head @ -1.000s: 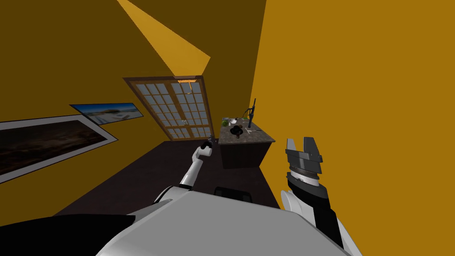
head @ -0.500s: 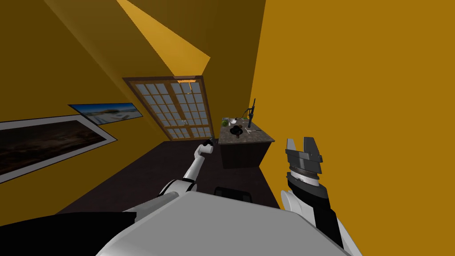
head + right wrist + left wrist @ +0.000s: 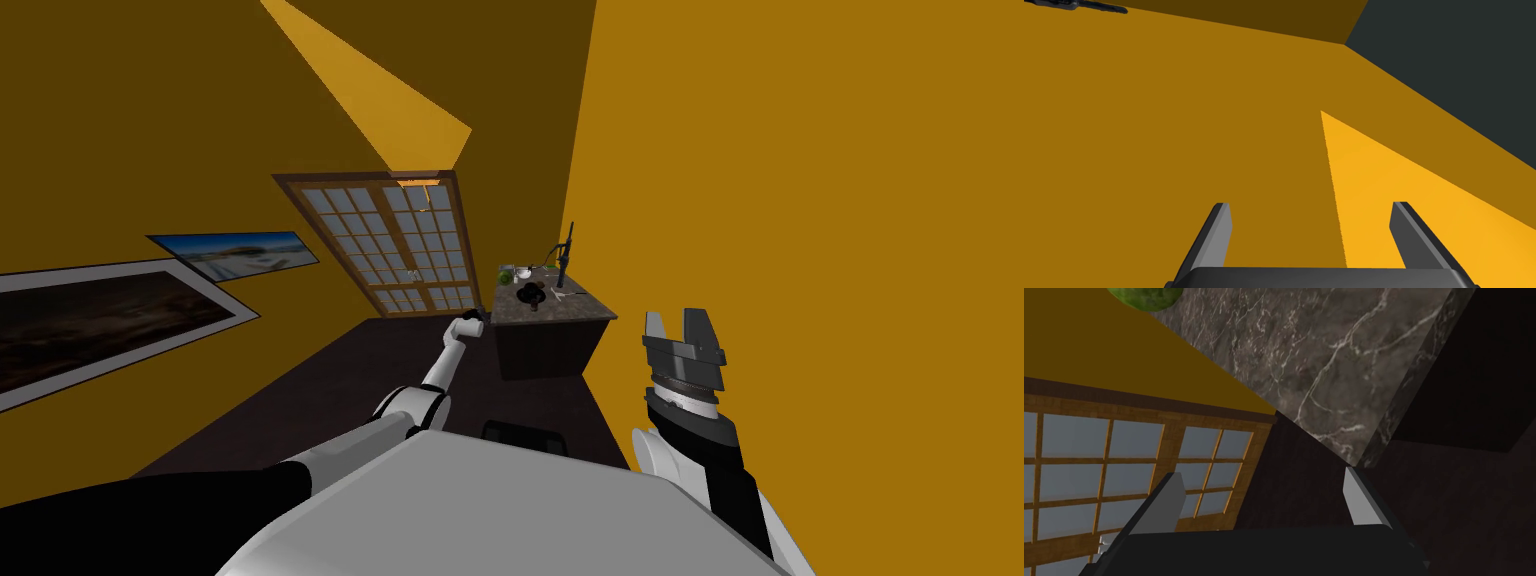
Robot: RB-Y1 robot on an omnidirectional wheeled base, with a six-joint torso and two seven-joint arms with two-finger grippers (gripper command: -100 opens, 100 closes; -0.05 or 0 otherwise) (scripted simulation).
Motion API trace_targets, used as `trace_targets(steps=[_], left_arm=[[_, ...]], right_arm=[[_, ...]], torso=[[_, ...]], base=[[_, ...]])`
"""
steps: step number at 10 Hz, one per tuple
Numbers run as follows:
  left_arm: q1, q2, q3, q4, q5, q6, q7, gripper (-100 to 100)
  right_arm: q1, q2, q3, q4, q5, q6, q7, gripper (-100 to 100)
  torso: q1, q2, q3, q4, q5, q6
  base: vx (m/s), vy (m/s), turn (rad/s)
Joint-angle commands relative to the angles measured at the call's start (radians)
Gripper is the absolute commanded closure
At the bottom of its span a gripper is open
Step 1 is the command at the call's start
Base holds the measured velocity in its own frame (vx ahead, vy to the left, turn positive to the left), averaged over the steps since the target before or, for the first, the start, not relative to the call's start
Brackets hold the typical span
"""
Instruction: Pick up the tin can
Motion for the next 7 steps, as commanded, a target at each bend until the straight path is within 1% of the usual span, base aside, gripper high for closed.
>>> trace_targets(steps=[1,2,3,4,5,6,7], left_arm=[[-0.05,0.003,0.01,0.05,0.01,0.05,0.02,-100],[-0.076,0.003,0.01,0.082,0.01,0.075,0.02,-100],[-0.109,0.0,0.02,0.112,0.015,0.104,0.039,-100],[-0.14,0.0,0.02,0.146,0.015,0.132,0.039,-100],[-0.14,0.0,0.02,0.157,0.015,0.149,0.039,-100],[-0.185,-0.003,0.029,0.198,0.02,0.184,0.057,-100],[-0.203,-0.003,0.029,0.222,0.02,0.209,0.057,-100]], right_arm=[[0.0,0.0,0.0,0.0,0.0,0.0,0.0,0],[0.0,0.0,0.0,0.0,0.0,0.0,0.0,0],[0.0,0.0,0.0,0.0,0.0,0.0,0.0,0],[0.0,0.0,0.0,0.0,0.0,0.0,0.0,0],[0.0,0.0,0.0,0.0,0.0,0.0,0.0,0],[0.0,0.0,0.0,0.0,0.0,0.0,0.0,0],[0.0,0.0,0.0,0.0,0.0,0.0,0.0,0]], torso=[[0.0,0.0,0.0,0.0,0.0,0.0],[0.0,-0.001,0.0,0.0,0.0,0.0],[-0.001,-0.001,0.0,0.0,0.0,0.0],[-0.001,-0.001,-0.001,0.0,0.0,0.0],[-0.001,-0.001,-0.001,0.0,0.0,0.0],[0.0,-0.001,0.0,0.0,0.0,0.0],[-0.001,-0.001,-0.001,0.0,0.0,0.0]], base=[[0.015,-0.009,-0.015],[0.016,-0.01,-0.012],[0.026,-0.019,-0.023],[0.028,-0.012,-0.01],[0.014,-0.003,0.001],[0.027,-0.008,-0.019],[0.029,-0.011,-0.013]])
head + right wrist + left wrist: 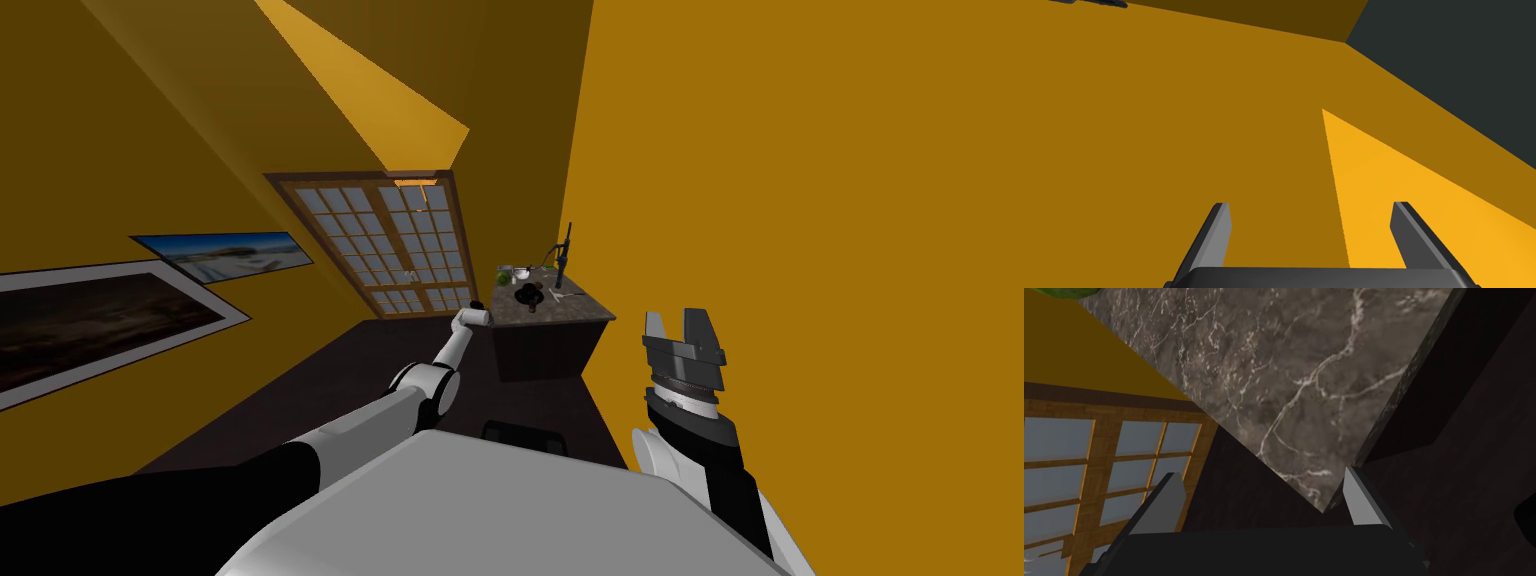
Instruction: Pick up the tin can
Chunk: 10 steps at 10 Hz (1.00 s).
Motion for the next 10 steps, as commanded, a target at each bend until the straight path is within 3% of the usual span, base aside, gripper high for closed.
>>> trace_targets(steps=[1,4,6,7,10], left_arm=[[-0.011,0.0,0.001,0.013,0.002,0.029,0.002,-100],[-0.117,-0.008,0.021,0.123,0.011,0.119,0.032,-100],[-0.133,-0.008,0.021,0.14,0.011,0.156,0.032,-100],[-0.181,-0.013,0.03,0.188,0.015,0.193,0.045,-100],[-0.243,-0.019,0.04,0.26,0.018,0.274,0.056,-100]], right_arm=[[0.0,0.0,0.0,0.0,0.0,0.0,0.0,0],[0.0,0.0,0.0,0.0,0.0,0.0,0.0,0],[0.0,0.0,0.0,0.0,0.0,0.0,0.0,0],[0.0,0.0,0.0,0.0,0.0,0.0,0.0,0],[0.0,0.0,0.0,0.0,0.0,0.0,0.0,0]], torso=[[0.0,0.0,0.0,0.0,0.0,0.0],[0.0,0.0,0.0,0.0,0.0,0.0],[0.0,-0.002,-0.001,0.0,0.0,0.0],[0.0,0.0,0.0,0.0,0.0,0.0],[-0.001,-0.004,-0.002,-0.001,0.0,0.0]], base=[[0.014,-0.008,0.001],[0.041,-0.016,-0.016],[0.04,-0.007,-0.006],[0.057,-0.01,-0.025],[0.079,-0.018,-0.014]])
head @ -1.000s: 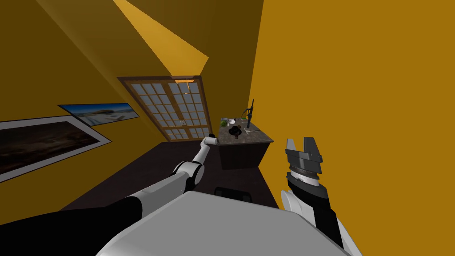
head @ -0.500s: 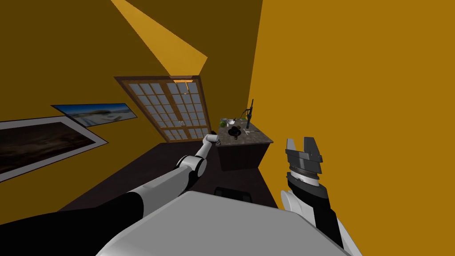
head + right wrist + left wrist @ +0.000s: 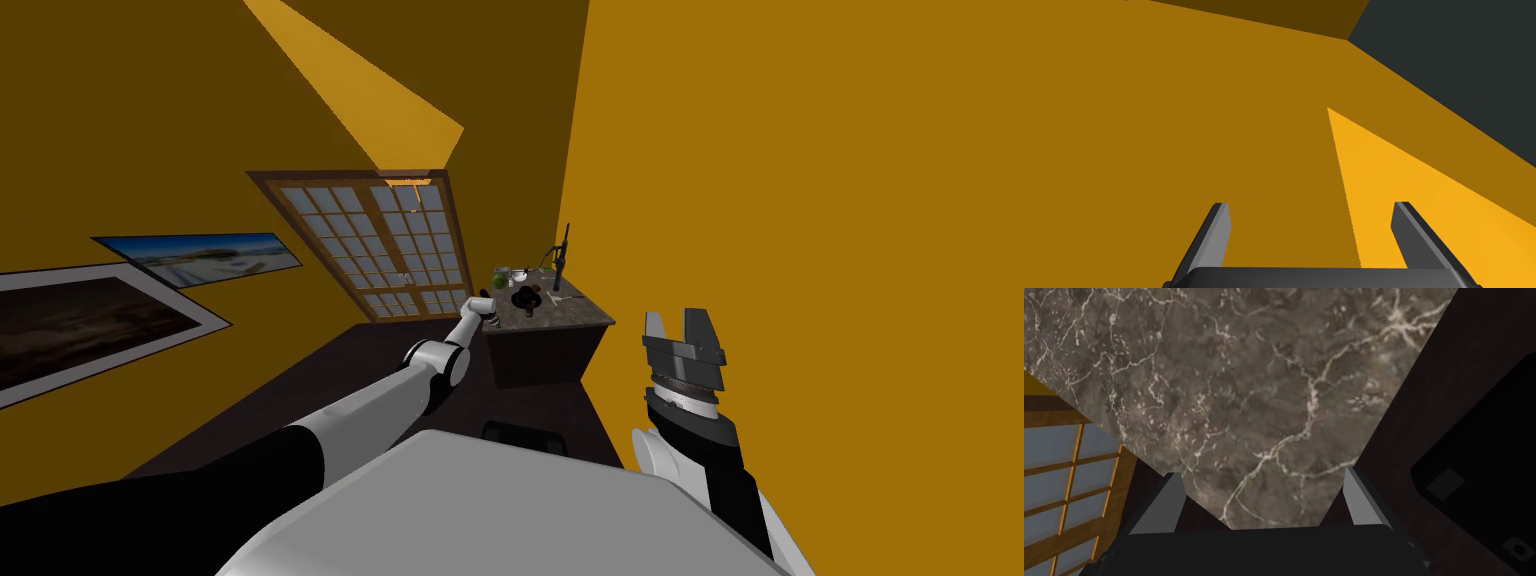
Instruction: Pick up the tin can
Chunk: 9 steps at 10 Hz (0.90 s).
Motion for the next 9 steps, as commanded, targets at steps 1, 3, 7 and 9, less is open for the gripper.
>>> trace_targets(steps=[1,3,7,9], left_arm=[[-0.05,-0.006,0.011,0.05,0.004,0.05,0.011,-100],[-0.067,-0.006,0.011,0.084,0.004,0.069,0.011,-100],[-0.158,-0.015,0.029,0.19,0.012,0.169,0.025,-100],[-0.198,-0.019,0.038,0.235,0.016,0.213,0.03,-100]], right_arm=[[0.0,0.0,0.0,0.0,0.0,0.0,0.0,0],[0.0,0.0,0.0,0.0,0.0,0.0,0.0,0],[0.0,0.0,0.0,0.0,0.0,0.0,0.0,0],[0.0,0.0,0.0,0.0,0.0,0.0,0.0,0]], torso=[[0.0,0.0,0.0,0.0,0.0,0.0],[0.0,0.0,0.0,0.0,0.0,0.0],[-0.001,-0.002,-0.001,0.0,0.0,0.0],[-0.001,-0.002,-0.001,0.0,0.0,0.0]], base=[[0.094,-0.021,-0.026],[0.056,-0.011,-0.005],[0.094,-0.025,-0.024],[0.114,-0.028,-0.027]])
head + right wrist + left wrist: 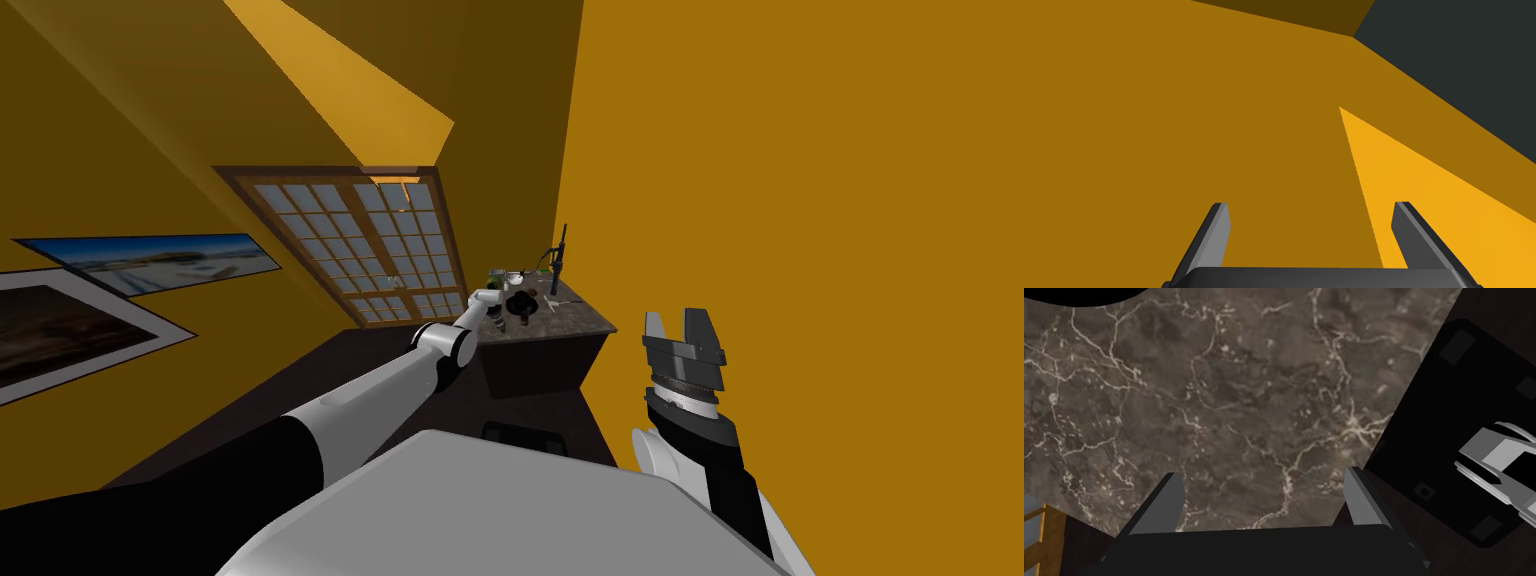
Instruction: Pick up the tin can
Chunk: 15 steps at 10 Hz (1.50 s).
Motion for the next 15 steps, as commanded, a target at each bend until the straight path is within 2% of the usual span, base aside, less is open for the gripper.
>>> trace_targets(steps=[1,2,3,5,7,8,10,12,13,14,15], left_arm=[[-0.046,-0.004,0.01,0.05,0.004,0.043,0.004,-100],[-0.046,-0.004,0.01,0.065,0.004,0.043,0.004,-100],[-0.08,-0.007,0.018,0.104,0.008,0.078,0.006,-100],[-0.08,-0.007,0.018,0.104,0.008,0.078,0.006,-100],[-0.137,-0.012,0.031,0.166,0.015,0.132,0.009,-100],[-0.137,-0.012,0.031,0.166,0.015,0.132,0.009,-100],[-0.176,-0.018,0.042,0.204,0.021,0.165,0.009,-100],[-0.185,-0.015,0.043,0.223,0.022,0.15,0.009,-100],[-0.184,-0.016,0.043,0.219,0.022,0.155,0.009,0],[-0.158,-0.019,0.04,0.225,0.021,0.123,-0.001,-100],[-0.145,-0.02,0.039,0.228,0.021,0.108,-0.006,-100]], right_arm=[[0.0,0.0,0.0,0.0,0.0,0.0,0.0,0],[0.0,0.0,0.0,0.0,0.0,0.0,0.0,0],[0.0,0.0,0.0,0.0,0.0,0.0,0.0,0],[0.0,0.0,0.0,0.0,0.0,0.0,0.0,0],[0.0,0.0,0.0,0.0,0.0,0.0,0.0,0],[0.0,0.0,0.0,0.0,0.0,0.0,0.0,0],[0.0,0.0,0.0,0.0,0.0,0.0,0.0,0],[0.0,0.0,0.0,0.0,0.0,0.0,0.0,0],[0.0,0.0,0.0,0.0,0.0,0.0,0.0,0],[0.0,0.0,0.0,0.0,0.0,0.0,0.0,0],[0.0,0.0,0.0,0.0,0.0,0.0,0.0,0]], torso=[[0.0,0.0,0.0,0.0,0.0,0.0],[-0.001,-0.001,0.0,0.0,0.0,0.0],[0.0,0.0,0.0,0.0,0.0,0.0],[-0.001,0.001,0.0,0.0,0.0,0.0],[0.0,0.002,0.002,0.001,0.0,0.0],[-0.002,-0.001,-0.001,0.0,0.0,0.0],[-0.003,0.0,0.0,0.0,-0.001,0.0],[-0.003,0.002,0.001,0.0,-0.001,0.0],[0.0,0.004,0.002,0.001,0.0,0.0],[0.001,0.006,0.004,0.001,0.0,0.0],[0.001,0.007,0.004,0.001,0.0,0.0]], base=[[0.124,-0.042,-0.031],[0.101,-0.032,-0.026],[0.111,-0.046,-0.046],[0.071,-0.034,-0.007],[0.12,-0.037,-0.061],[0.131,-0.063,-0.028],[0.102,-0.073,-0.063],[0.059,-0.043,-0.008],[0.007,-0.006,0.0],[0.018,-0.019,0.002],[0.023,-0.031,0.008]])
